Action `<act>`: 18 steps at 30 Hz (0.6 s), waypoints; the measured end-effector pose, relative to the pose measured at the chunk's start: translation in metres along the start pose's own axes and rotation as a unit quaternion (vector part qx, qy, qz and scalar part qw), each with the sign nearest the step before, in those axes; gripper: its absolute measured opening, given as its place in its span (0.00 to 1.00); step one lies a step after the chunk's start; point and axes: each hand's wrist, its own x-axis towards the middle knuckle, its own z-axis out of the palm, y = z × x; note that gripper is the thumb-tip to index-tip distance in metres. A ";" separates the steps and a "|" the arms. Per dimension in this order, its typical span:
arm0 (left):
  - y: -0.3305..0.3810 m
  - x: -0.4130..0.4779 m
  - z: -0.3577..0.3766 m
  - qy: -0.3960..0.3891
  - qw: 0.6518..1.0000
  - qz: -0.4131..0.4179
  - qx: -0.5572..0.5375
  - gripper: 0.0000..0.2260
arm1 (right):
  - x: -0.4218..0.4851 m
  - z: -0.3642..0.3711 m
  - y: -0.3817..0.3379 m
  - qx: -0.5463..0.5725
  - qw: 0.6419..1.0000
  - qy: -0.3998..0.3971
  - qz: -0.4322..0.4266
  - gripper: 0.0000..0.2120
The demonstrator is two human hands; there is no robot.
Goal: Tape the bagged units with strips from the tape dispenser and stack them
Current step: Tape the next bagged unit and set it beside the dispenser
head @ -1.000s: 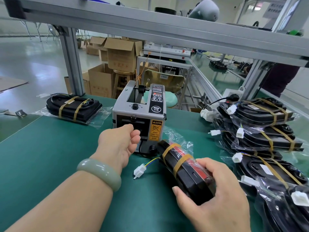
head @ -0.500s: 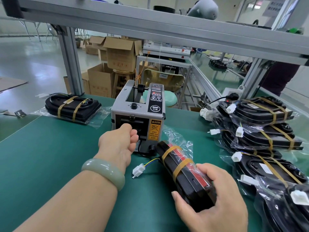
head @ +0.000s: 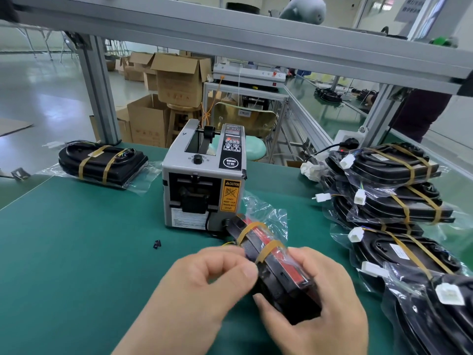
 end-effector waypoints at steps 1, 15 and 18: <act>0.001 -0.002 0.002 -0.002 0.999 0.017 0.032 0.17 | -0.001 0.001 0.000 0.000 1.000 0.006 -0.002 0.27; 0.006 -0.002 0.011 -0.023 0.994 0.017 0.108 0.08 | -0.003 0.004 -0.003 -0.013 1.000 0.019 -0.008 0.25; 0.006 -0.002 0.012 -0.027 0.993 0.015 0.116 0.08 | -0.003 0.003 -0.006 -0.008 1.000 0.014 -0.001 0.22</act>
